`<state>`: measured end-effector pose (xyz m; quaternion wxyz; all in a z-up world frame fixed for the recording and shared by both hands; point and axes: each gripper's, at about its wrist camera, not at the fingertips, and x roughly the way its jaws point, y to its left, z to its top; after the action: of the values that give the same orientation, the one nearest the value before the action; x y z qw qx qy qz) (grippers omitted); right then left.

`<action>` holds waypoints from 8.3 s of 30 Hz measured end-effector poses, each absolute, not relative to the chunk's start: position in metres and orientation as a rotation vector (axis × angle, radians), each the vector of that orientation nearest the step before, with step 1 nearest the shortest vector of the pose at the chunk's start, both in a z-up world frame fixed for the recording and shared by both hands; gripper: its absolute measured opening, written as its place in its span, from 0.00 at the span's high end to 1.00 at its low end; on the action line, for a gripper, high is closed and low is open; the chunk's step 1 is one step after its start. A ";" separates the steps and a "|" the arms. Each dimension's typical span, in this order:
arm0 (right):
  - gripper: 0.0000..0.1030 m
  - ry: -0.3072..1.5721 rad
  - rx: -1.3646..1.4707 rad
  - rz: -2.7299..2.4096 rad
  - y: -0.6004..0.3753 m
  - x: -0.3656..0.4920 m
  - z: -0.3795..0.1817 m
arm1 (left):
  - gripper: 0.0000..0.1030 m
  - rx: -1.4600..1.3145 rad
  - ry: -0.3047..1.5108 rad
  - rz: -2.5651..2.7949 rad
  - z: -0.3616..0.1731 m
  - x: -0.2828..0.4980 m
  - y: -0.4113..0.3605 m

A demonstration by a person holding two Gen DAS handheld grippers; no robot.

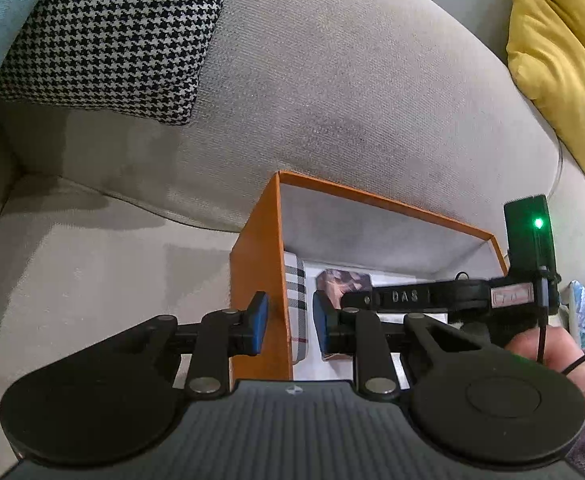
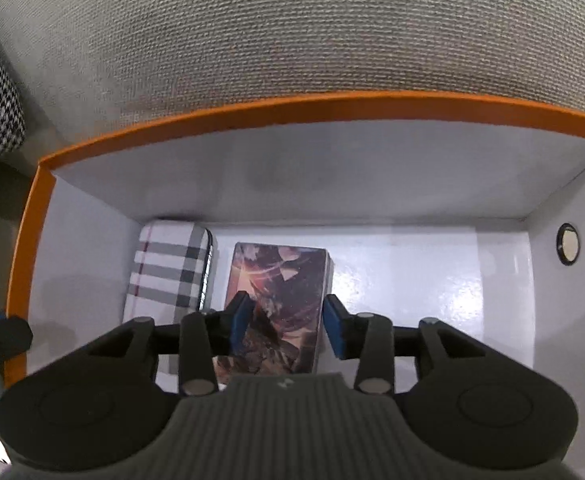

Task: Organize rigid objects
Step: 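Lower and release the plaid case with the left tool while the right tool releases its box, then withdraw both tools from the shoebox back toward the pile, then grasp the pink cup with the left tool while the right tool grasps the pink pump bottle, then lift the pink cup with left tool while right tool lifts the pump bottle, then release the pink cup with left tool while right tool releases the pump bottle in shoebox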

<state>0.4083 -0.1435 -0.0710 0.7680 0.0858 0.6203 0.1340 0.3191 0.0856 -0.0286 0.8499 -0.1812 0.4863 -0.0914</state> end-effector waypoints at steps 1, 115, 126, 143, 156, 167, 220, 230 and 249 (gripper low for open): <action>0.62 1.345 0.204 0.292 -0.142 0.410 -0.072 | 0.74 -0.382 1.026 -0.194 -0.029 0.319 0.086; 0.53 1.094 0.035 0.555 -0.205 0.111 -0.050 | 0.30 -0.200 1.261 -0.150 -0.088 0.123 0.043; 0.54 1.159 -0.082 0.697 -0.178 0.105 -0.050 | 0.37 -0.247 1.220 -0.164 -0.082 0.119 0.054; 0.66 1.322 -0.540 1.095 -0.087 0.114 -0.092 | 0.39 -0.286 1.033 -0.215 -0.042 0.087 0.091; 0.73 1.301 -0.491 1.048 -0.095 0.133 -0.101 | 0.39 -0.289 1.027 -0.207 -0.046 0.086 0.096; 0.75 1.135 -0.055 0.781 -0.165 0.180 -0.058 | 0.39 -0.267 1.025 -0.197 -0.050 0.091 0.090; 0.72 0.779 0.222 0.595 -0.232 0.263 0.056 | 0.41 0.014 0.730 -0.397 0.074 0.192 0.037; 0.74 1.001 0.314 0.517 -0.209 0.322 -0.022 | 0.41 0.174 1.026 -0.346 0.002 0.267 -0.005; 0.74 1.136 0.333 0.553 -0.177 0.352 -0.073 | 0.39 0.326 1.103 -0.289 -0.052 0.289 -0.025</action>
<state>0.3515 -0.1774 -0.0731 0.7941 0.1547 0.5284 0.2573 0.2888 -0.0252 -0.0522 0.8292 0.1535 0.5198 -0.1364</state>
